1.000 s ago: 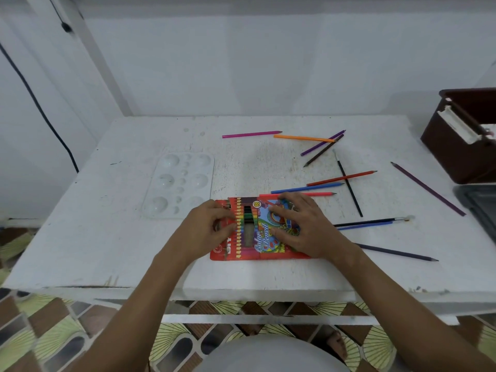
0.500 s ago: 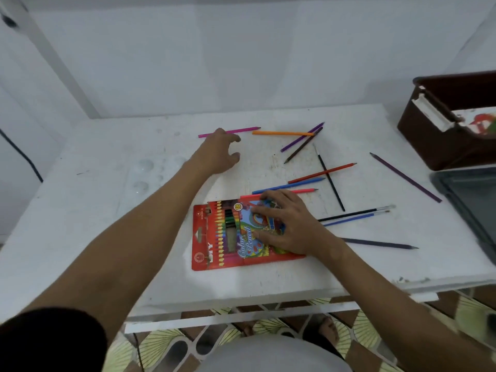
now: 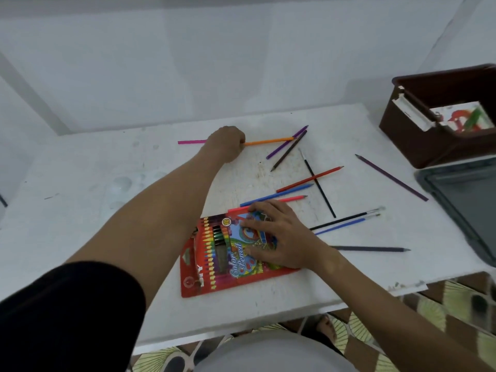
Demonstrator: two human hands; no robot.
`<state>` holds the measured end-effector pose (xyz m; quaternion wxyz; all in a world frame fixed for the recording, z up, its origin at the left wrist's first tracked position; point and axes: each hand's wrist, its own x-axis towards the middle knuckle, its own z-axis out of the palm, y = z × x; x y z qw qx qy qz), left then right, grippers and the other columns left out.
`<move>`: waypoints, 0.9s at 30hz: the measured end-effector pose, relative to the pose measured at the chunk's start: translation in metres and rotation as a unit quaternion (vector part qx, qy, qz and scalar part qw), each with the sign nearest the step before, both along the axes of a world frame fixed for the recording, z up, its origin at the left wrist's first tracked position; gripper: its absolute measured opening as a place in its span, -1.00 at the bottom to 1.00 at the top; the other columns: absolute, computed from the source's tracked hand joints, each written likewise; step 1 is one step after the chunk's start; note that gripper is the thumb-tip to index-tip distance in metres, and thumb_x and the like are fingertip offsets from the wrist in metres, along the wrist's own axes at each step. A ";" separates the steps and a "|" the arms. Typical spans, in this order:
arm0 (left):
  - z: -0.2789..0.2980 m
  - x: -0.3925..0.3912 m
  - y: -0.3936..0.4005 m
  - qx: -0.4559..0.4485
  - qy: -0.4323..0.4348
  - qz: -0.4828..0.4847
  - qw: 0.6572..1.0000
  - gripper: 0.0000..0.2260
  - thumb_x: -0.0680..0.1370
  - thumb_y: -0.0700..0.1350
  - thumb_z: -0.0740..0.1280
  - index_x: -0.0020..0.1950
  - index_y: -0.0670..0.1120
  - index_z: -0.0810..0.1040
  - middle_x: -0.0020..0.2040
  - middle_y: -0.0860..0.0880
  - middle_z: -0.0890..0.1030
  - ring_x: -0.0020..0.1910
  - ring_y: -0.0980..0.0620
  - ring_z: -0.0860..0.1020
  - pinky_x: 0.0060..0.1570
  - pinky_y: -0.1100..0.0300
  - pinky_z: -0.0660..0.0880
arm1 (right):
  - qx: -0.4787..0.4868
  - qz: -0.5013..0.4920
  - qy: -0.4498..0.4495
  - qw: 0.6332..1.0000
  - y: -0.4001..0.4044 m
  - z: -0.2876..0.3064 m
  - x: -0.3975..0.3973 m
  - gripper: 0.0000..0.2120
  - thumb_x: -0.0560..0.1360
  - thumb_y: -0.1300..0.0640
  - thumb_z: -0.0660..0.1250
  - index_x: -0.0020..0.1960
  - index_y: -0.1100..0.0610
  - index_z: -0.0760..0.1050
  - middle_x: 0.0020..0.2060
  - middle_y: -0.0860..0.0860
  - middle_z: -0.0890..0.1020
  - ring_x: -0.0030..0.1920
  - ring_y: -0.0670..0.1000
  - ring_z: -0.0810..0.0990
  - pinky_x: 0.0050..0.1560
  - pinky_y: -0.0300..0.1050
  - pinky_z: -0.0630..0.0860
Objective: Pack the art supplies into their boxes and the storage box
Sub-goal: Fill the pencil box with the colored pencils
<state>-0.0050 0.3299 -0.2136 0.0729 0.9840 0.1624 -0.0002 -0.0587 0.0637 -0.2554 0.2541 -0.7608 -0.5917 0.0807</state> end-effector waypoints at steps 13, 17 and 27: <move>0.014 -0.086 -0.022 -0.040 -0.005 0.025 0.999 -0.79 0.58 -0.08 0.24 0.08 -0.16 0.60 0.04 -0.09 0.55 -0.05 -0.02 0.51 -0.09 0.18 0.43 | -0.002 -0.004 -0.003 1.000 0.001 0.001 -0.001 -0.45 0.41 -0.35 0.22 0.30 -0.10 0.47 0.35 -0.03 0.38 0.38 0.02 0.25 0.40 0.06 0.24; 0.048 -0.113 -0.018 -0.128 -0.108 0.075 0.983 -0.81 0.56 -0.09 0.30 0.07 -0.12 0.65 -0.02 -0.03 0.64 -0.08 0.05 0.53 -0.08 0.24 0.40 | -0.019 -0.005 -0.004 1.000 0.000 0.002 -0.001 -0.43 0.41 -0.37 0.20 0.31 -0.11 0.45 0.36 -0.03 0.36 0.39 0.03 0.24 0.39 0.12 0.25; 0.102 -0.137 0.001 -0.290 -0.359 0.116 0.879 -0.82 0.58 -0.08 0.28 0.12 -0.03 0.63 -0.02 -0.05 0.66 -0.08 0.09 0.57 0.06 0.13 0.54 | -0.038 -0.012 0.002 0.999 0.002 -0.001 -0.002 -0.38 0.39 -0.42 0.14 0.34 -0.14 0.40 0.38 -0.05 0.32 0.42 0.03 0.19 0.40 0.10 0.25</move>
